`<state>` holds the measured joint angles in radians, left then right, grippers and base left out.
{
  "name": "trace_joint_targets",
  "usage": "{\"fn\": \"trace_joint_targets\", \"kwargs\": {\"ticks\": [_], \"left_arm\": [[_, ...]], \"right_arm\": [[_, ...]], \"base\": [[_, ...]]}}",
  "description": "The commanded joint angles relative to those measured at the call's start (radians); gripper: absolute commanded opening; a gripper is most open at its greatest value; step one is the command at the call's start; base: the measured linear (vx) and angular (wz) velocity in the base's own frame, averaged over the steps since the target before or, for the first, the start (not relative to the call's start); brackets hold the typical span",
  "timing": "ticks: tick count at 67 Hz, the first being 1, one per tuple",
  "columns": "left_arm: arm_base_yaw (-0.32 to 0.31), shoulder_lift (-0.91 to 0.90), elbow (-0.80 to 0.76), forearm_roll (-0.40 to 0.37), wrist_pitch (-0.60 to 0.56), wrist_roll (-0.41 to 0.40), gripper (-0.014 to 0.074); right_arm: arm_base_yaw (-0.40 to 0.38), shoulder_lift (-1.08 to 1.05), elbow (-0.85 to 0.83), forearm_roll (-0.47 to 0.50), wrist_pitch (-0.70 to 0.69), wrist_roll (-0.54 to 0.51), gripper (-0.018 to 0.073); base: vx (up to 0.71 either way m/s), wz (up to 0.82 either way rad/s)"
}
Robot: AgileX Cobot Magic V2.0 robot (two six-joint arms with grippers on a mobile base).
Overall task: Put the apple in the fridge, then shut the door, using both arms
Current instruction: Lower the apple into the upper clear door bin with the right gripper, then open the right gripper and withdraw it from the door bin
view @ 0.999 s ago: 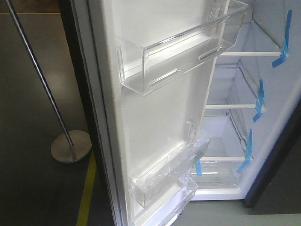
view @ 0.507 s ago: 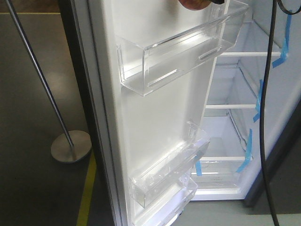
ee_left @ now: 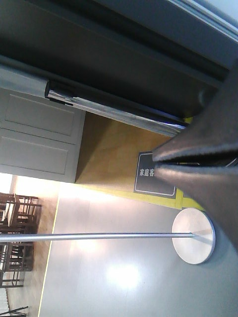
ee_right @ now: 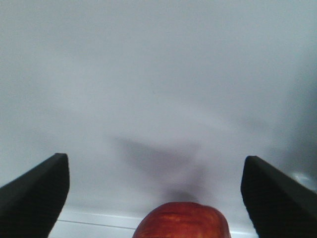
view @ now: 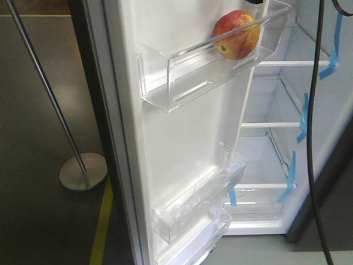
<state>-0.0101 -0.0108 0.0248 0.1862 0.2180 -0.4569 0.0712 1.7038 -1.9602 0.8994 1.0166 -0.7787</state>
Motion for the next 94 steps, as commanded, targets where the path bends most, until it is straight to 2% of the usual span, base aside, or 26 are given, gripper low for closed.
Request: {"fn": "trace_joint_targets", "kwargs": {"ticks": [1, 9, 16, 26, 32, 42, 50, 62, 76, 81, 94], "left_arm": [[0.001, -0.016, -0.019, -0.003, -0.073, -0.003, -0.0007], [0.001, -0.016, -0.019, -0.003, -0.073, -0.003, -0.0007], [0.001, -0.016, -0.019, -0.003, -0.073, -0.003, -0.0007], [0.001, -0.016, -0.019, -0.003, -0.073, -0.003, -0.0007], [0.001, -0.016, -0.019, -0.003, -0.073, -0.003, -0.0007], [0.001, -0.016, -0.019, -0.003, -0.073, -0.003, -0.0007], [0.001, -0.016, -0.019, -0.003, -0.073, -0.003, -0.0007], [0.001, -0.016, -0.019, -0.003, -0.073, -0.003, -0.0007], [0.001, -0.016, -0.019, -0.012, -0.11, -0.006, -0.0007], [0.001, -0.016, -0.019, -0.062, -0.136, -0.006, -0.0007], [0.001, -0.016, -0.019, -0.304, -0.207, -0.006, -0.0007]], "right_arm": [[-0.001, -0.044, -0.032, 0.04, -0.062, -0.004, 0.0658], [-0.001, -0.068, -0.032, 0.04, -0.056, -0.004, 0.0595], [-0.001, -0.107, -0.032, 0.04, -0.043, -0.003, 0.0484], [-0.003, -0.181, -0.032, 0.035, 0.0, -0.003, 0.0184], [-0.003, -0.234, -0.029, 0.032, 0.041, -0.05, -0.0017], [-0.003, -0.324, 0.012, 0.029, 0.076, -0.065, -0.0006], [-0.003, -0.414, 0.141, 0.0, 0.07, -0.066, -0.0006], [-0.003, -0.579, 0.453, -0.001, 0.017, -0.092, -0.0006], [-0.003, -0.829, 0.848, -0.002, -0.144, -0.099, -0.0004], [-0.003, -0.935, 0.991, -0.002, -0.198, -0.097, -0.0004], [-0.003, -1.131, 1.225, -0.002, -0.218, -0.061, -0.0004]], "base": [[0.0, 0.0], [0.0, 0.0], [0.0, 0.0], [0.0, 0.0], [0.0, 0.0], [0.0, 0.0], [0.0, 0.0], [0.0, 0.0], [0.0, 0.0], [0.0, 0.0], [0.0, 0.0]]}}
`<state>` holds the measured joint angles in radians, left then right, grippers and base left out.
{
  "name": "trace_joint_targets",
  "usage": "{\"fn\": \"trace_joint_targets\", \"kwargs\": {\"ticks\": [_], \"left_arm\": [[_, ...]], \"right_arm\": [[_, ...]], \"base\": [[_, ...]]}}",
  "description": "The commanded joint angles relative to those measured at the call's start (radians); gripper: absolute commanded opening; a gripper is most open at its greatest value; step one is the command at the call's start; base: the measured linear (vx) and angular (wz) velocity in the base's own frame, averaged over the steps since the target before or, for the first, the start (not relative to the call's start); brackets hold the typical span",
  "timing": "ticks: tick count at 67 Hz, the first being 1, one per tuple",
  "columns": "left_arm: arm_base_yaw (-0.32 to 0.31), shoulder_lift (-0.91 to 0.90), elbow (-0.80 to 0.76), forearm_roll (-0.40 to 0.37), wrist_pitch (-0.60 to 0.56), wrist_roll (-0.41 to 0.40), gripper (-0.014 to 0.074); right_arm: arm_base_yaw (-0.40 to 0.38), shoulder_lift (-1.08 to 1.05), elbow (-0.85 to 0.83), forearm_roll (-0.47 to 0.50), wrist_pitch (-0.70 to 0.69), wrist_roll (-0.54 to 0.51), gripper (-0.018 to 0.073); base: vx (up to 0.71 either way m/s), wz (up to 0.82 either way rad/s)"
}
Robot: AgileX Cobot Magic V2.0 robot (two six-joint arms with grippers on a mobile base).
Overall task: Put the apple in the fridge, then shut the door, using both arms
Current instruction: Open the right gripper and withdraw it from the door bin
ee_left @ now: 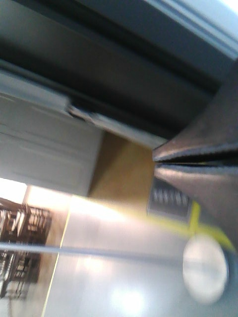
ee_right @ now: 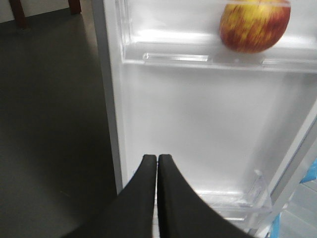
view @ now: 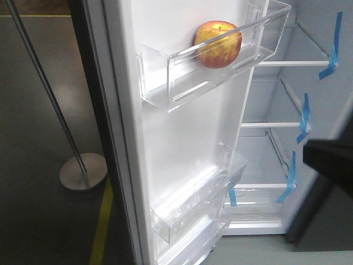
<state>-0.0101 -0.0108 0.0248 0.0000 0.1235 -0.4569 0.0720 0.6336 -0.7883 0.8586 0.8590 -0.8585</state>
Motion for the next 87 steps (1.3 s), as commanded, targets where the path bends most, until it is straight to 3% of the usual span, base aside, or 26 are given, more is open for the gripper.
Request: {"fn": "trace_joint_targets", "kwargs": {"ticks": [1, 17, 27, 32, 40, 54, 68, 87], "left_arm": [[0.001, -0.016, -0.019, -0.132, -0.118, -0.006, -0.0007], [0.001, -0.016, -0.028, -0.32, -0.187, -0.006, -0.0007], [0.0, -0.016, -0.029, -0.54, -0.292, -0.037, -0.0007], [-0.001, -0.016, -0.055, -0.6, -0.309, -0.062, -0.0007], [-0.003, -0.011, -0.159, -0.592, -0.27, -0.046, -0.0007], [-0.003, 0.115, -0.378, -0.511, -0.223, -0.046, -0.0007], [-0.003, 0.368, -0.581, -0.452, -0.243, -0.046, -0.0007], [-0.003, 0.809, -0.965, -0.444, -0.24, -0.048, -0.0007]], "right_arm": [[-0.004, -0.072, 0.07, 0.039, -0.059, 0.025, -0.0004], [-0.004, -0.204, 0.167, 0.03, -0.055, 0.122, -0.0004], [-0.004, -0.227, 0.168, 0.021, -0.055, 0.122, -0.0004], [-0.004, -0.228, 0.168, 0.022, -0.055, 0.132, -0.0004], [-0.004, -0.228, 0.168, 0.022, -0.056, 0.132, -0.0004], [-0.004, -0.228, 0.168, 0.029, -0.058, 0.132, -0.0003], [-0.004, -0.228, 0.168, 0.03, -0.065, 0.132, -0.0003], [-0.004, -0.228, 0.168, 0.037, -0.086, 0.129, -0.0003]], "base": [[0.0, 0.0], [0.0, 0.0], [0.0, 0.0], [0.0, 0.0], [0.0, 0.0], [0.0, 0.0], [0.0, 0.0], [0.0, 0.0]]}}
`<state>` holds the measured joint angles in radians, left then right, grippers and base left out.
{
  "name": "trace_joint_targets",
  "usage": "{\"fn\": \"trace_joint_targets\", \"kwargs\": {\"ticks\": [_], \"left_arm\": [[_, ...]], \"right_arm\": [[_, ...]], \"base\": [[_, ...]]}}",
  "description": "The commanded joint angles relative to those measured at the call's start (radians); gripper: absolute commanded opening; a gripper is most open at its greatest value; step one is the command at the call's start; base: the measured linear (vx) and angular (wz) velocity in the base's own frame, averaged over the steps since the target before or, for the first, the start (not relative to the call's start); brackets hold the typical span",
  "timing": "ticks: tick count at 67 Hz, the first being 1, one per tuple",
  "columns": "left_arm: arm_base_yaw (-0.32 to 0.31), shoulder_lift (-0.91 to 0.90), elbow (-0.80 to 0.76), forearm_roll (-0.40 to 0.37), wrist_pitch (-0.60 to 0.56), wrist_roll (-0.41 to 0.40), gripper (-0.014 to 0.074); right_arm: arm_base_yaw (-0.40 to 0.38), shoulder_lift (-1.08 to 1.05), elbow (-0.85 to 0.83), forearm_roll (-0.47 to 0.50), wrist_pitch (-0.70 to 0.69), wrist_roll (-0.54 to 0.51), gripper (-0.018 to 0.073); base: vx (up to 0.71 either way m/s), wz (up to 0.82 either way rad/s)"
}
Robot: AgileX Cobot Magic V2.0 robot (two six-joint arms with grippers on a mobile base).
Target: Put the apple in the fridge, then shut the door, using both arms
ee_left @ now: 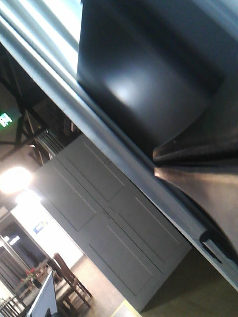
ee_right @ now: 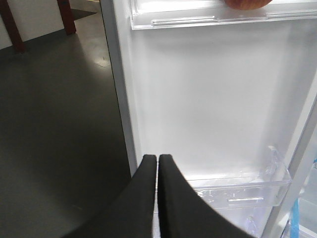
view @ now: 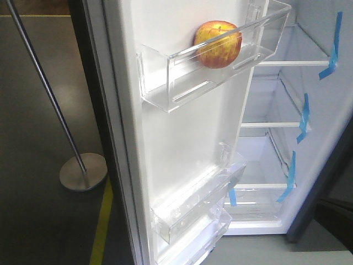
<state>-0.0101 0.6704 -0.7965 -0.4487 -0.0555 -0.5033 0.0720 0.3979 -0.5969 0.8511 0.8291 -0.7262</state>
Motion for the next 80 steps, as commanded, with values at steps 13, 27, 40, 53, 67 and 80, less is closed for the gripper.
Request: {"fn": "trace_joint_targets", "kwargs": {"ticks": [13, 27, 40, 53, 67, 80], "left_arm": [[-0.022, 0.409, -0.429, 0.004, -0.008, -0.011, -0.0007], [-0.049, 0.663, -0.699, -0.098, 0.159, -0.01, -0.0003], [-0.05, 0.795, -0.833, -0.327, 0.264, 0.033, 0.0052], [-0.05, 0.822, -0.848, -0.555, 0.276, 0.229, 0.0192], [-0.05, 0.84, -0.848, -0.82, 0.327, 0.422, 0.0363], [-0.05, 0.883, -0.848, -1.033, 0.496, 0.586, 0.0408]], "right_arm": [[-0.004, 0.007, -0.023, 0.044, -0.058, -0.004, -0.0003], [-0.004, 0.007, -0.023, 0.043, -0.058, -0.004, -0.0003], [-0.004, 0.007, -0.023, 0.043, -0.054, -0.004, -0.0003], [-0.004, 0.007, -0.023, 0.043, -0.044, -0.004, -0.0003], [-0.004, 0.007, -0.023, 0.043, -0.044, -0.004, -0.0003], [-0.004, 0.007, -0.023, 0.043, -0.041, -0.004, -0.0003]], "base": [[0.0, 0.0], [0.0, 0.0], [0.0, 0.0], [0.0, 0.0], [0.0, 0.0], [0.0, 0.0]]}}
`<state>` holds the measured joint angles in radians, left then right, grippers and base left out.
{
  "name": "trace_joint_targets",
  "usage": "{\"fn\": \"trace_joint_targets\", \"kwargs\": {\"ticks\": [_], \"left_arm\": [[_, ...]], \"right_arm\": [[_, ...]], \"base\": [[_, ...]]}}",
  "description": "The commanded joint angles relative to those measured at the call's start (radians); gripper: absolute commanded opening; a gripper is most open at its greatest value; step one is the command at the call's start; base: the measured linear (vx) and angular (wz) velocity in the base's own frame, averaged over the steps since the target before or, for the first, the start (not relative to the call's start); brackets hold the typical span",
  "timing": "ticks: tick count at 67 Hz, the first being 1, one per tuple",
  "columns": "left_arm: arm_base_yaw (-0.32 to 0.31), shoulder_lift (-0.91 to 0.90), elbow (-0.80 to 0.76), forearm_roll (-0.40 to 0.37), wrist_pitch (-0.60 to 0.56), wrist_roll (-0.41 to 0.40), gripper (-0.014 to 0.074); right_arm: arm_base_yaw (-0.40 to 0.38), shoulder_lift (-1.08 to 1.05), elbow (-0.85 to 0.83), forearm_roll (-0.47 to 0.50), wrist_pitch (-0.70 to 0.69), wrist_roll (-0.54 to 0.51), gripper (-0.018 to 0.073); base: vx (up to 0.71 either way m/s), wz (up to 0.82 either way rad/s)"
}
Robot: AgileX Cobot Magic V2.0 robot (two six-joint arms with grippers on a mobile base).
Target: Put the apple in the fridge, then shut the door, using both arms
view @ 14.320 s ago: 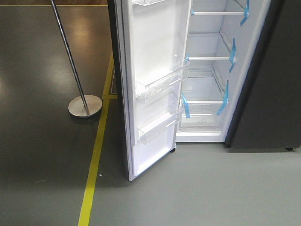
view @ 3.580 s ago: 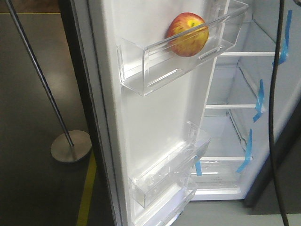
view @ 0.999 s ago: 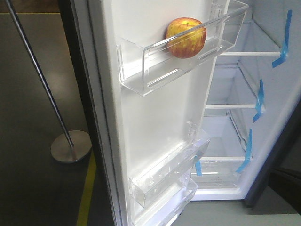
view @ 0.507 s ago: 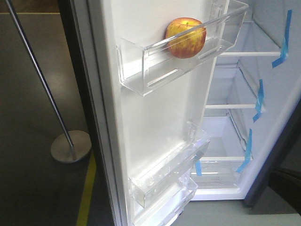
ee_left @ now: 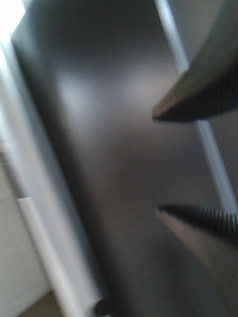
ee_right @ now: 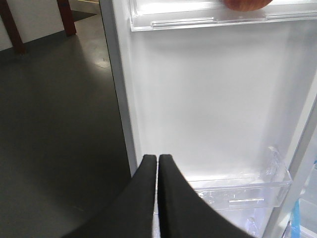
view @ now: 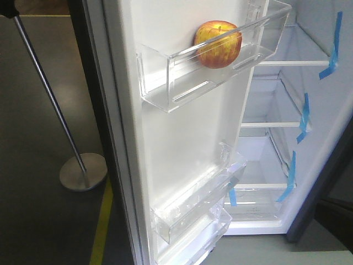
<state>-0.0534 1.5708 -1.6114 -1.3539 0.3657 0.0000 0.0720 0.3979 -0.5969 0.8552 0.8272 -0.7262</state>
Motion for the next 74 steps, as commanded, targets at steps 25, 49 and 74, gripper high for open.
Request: {"fn": "trace_joint_targets", "kwargs": {"ticks": [25, 49, 74], "left_arm": [[-0.031, 0.009, -0.034, -0.295, 0.252, 0.256, 0.0408], [-0.135, 0.008, -0.034, -0.295, 0.445, 0.283, 0.0408], [-0.338, 0.006, -0.034, -0.295, 0.469, 0.342, 0.0408]], "right_arm": [[-0.004, 0.007, -0.023, 0.032, -0.029, -0.004, -0.0003], [-0.004, 0.007, -0.023, 0.032, -0.029, -0.004, -0.0003], [-0.004, 0.007, -0.023, 0.032, -0.034, -0.004, -0.0003]], "base": [[0.0, 0.0], [0.0, 0.0], [0.0, 0.0]]}}
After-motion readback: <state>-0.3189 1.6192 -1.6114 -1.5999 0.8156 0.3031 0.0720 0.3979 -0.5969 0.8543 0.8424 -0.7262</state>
